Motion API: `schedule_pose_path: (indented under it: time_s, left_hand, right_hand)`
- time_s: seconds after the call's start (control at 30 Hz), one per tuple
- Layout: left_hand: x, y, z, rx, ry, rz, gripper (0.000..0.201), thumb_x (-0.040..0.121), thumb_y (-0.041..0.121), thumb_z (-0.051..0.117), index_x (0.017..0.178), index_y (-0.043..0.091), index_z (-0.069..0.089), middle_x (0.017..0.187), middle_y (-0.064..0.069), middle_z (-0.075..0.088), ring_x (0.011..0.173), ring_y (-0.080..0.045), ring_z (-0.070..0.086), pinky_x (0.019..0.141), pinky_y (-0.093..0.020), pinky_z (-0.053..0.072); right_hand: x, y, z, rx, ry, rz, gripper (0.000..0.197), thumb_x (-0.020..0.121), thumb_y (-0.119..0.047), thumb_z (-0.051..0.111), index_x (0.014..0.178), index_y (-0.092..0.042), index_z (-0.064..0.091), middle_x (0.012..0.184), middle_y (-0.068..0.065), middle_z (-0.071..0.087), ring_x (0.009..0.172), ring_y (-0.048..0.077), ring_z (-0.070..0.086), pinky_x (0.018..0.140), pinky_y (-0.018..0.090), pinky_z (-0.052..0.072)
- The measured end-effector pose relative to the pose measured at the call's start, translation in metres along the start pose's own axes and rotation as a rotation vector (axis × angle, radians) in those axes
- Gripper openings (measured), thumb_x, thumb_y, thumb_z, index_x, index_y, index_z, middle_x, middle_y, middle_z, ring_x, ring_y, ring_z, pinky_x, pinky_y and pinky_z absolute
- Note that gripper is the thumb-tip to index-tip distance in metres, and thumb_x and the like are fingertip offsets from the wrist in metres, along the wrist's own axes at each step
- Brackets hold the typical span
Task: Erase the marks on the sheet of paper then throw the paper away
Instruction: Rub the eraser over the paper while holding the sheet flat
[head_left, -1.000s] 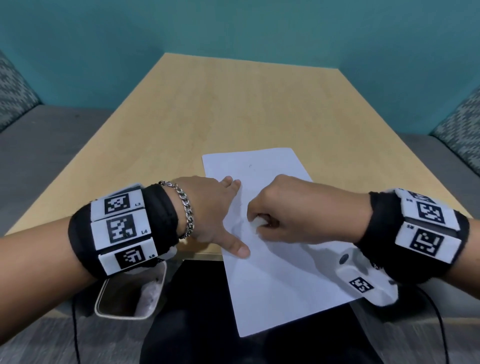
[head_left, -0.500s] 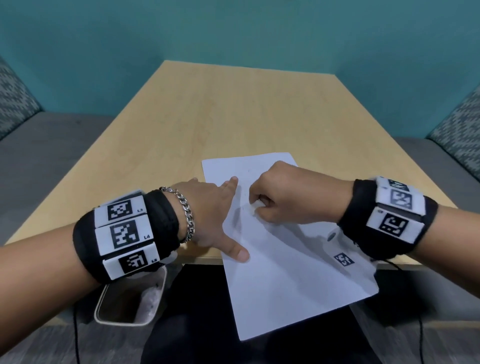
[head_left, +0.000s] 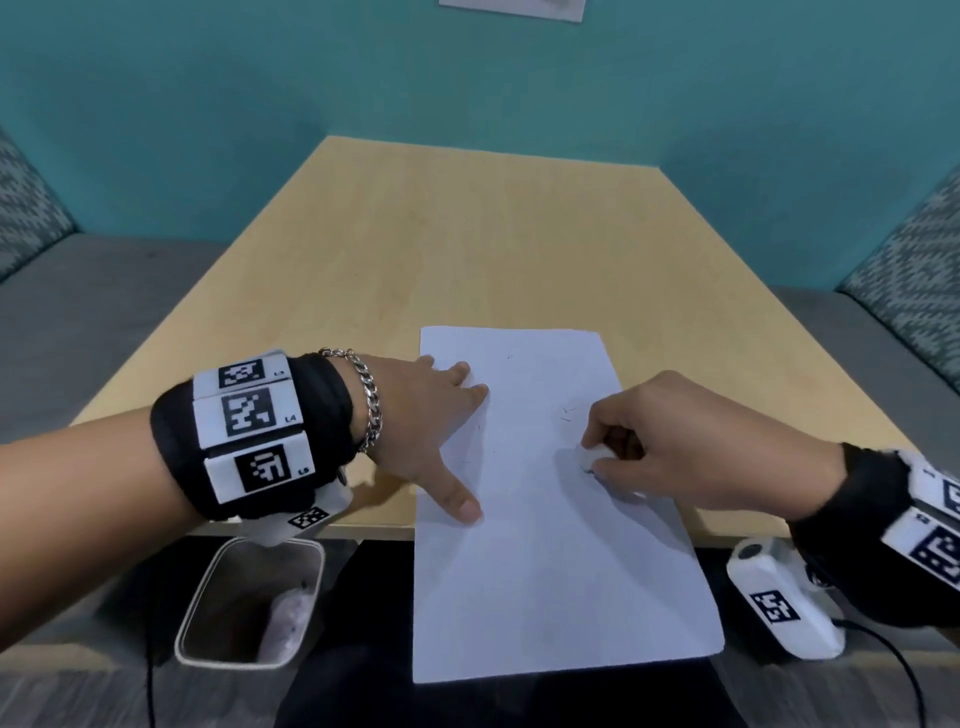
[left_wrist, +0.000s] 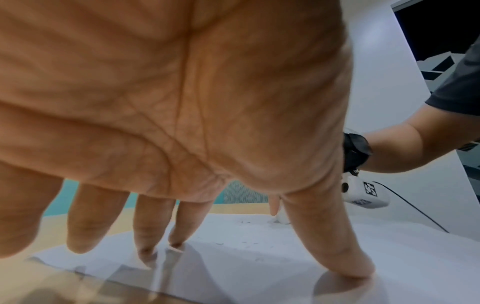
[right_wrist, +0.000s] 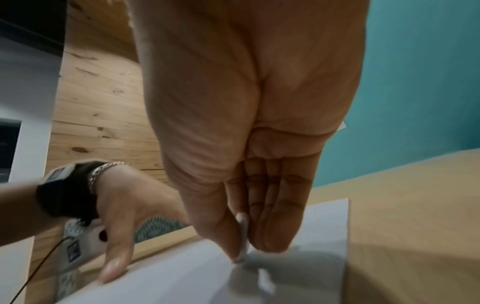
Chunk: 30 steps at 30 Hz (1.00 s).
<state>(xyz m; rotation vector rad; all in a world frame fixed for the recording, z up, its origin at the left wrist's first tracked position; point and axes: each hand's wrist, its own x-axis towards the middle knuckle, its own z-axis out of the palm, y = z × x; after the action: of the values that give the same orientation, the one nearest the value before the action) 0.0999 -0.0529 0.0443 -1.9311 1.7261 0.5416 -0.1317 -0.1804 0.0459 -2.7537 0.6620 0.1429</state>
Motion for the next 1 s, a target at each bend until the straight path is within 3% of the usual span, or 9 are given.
schedule_pose_path:
  time_s: [0.13,0.27,0.37,0.47,0.57,0.63,0.73,0.87,1.0]
  left_hand:
    - [0.011,0.002,-0.003,-0.078,0.002,0.027,0.135,0.065,0.095,0.065,0.165,0.045,-0.011,0.175,0.001,-0.019,0.162,-0.025,0.016,0.125,-0.050,0.029]
    - [0.021,0.003,-0.001,-0.104,0.026,0.014,0.137,0.060,0.096,0.067,0.163,0.050,-0.010,0.175,0.001,-0.016,0.157,-0.028,0.029,0.122,-0.048,0.034]
    - [0.024,0.002,0.003,-0.087,0.031,0.003,0.141,0.056,0.099,0.065,0.163,0.049,-0.012,0.176,0.004,-0.014,0.155,-0.026,0.031,0.120,-0.047,0.037]
    - [0.025,0.002,0.002,-0.050,0.032,-0.017,0.146,0.053,0.102,0.062,0.164,0.044,-0.013,0.176,0.008,-0.012,0.154,-0.024,0.034,0.119,-0.050,0.037]
    - [0.022,0.005,0.000,-0.016,0.026,-0.042,0.145,0.059,0.100,0.061,0.165,0.038,-0.015,0.176,0.007,-0.013,0.156,-0.025,0.030,0.124,-0.056,0.025]
    - [0.020,0.007,0.000,-0.004,0.029,-0.043,0.144,0.060,0.099,0.060,0.166,0.037,-0.014,0.176,0.006,-0.012,0.158,-0.026,0.025,0.127,-0.061,0.014]
    - [0.019,0.007,0.001,-0.003,0.031,-0.046,0.144,0.059,0.100,0.060,0.165,0.038,-0.015,0.176,0.005,-0.013,0.160,-0.028,0.020,0.127,-0.062,0.009]
    - [0.019,0.008,-0.001,-0.007,0.020,-0.055,0.145,0.059,0.100,0.060,0.165,0.039,-0.017,0.176,0.006,-0.015,0.160,-0.028,0.019,0.127,-0.059,0.017]
    - [0.020,0.007,0.000,-0.010,0.024,-0.051,0.145,0.058,0.100,0.061,0.165,0.039,-0.016,0.176,0.004,-0.015,0.159,-0.029,0.022,0.126,-0.058,0.022]
  right_hand:
    - [-0.001,-0.006,-0.001,-0.054,-0.013,-0.014,0.016,0.091,-0.030,0.071,0.106,-0.026,0.076,0.069,-0.014,0.065,0.069,0.002,0.060,0.065,0.022,0.050]
    - [0.012,-0.018,-0.004,-0.050,0.005,-0.066,0.015,0.092,-0.032,0.071,0.105,-0.025,0.076,0.072,-0.015,0.066,0.068,-0.001,0.059,0.066,0.024,0.053]
    - [0.024,-0.031,0.004,-0.045,0.008,-0.138,0.017,0.094,-0.031,0.069,0.108,-0.024,0.074,0.075,-0.012,0.067,0.069,-0.001,0.057,0.071,0.032,0.057]
    - [0.037,-0.034,0.008,-0.136,0.012,-0.131,0.020,0.094,-0.028,0.065,0.111,-0.020,0.073,0.078,-0.009,0.064,0.072,0.008,0.055,0.073,0.040,0.058]
    - [0.041,-0.034,0.008,-0.181,0.017,-0.118,0.019,0.094,-0.027,0.062,0.110,-0.019,0.071,0.079,-0.009,0.059,0.077,0.019,0.058,0.074,0.042,0.058]
    - [0.038,-0.042,0.009,-0.156,-0.034,-0.182,0.016,0.095,-0.026,0.062,0.105,-0.019,0.071,0.076,-0.007,0.062,0.074,0.019,0.058,0.071,0.041,0.057]
    - [0.036,-0.047,0.006,-0.173,-0.087,-0.209,0.009,0.093,-0.026,0.063,0.096,-0.020,0.070,0.073,-0.004,0.065,0.070,0.017,0.058,0.067,0.040,0.056]
    - [0.045,-0.031,0.001,-0.209,0.026,-0.097,0.009,0.087,-0.023,0.059,0.088,-0.022,0.068,0.070,-0.007,0.061,0.067,0.019,0.058,0.066,0.047,0.060]
    - [0.035,-0.051,0.009,-0.207,-0.073,-0.213,0.004,0.091,-0.024,0.060,0.087,-0.025,0.062,0.068,-0.007,0.056,0.064,0.017,0.053,0.064,0.042,0.056]
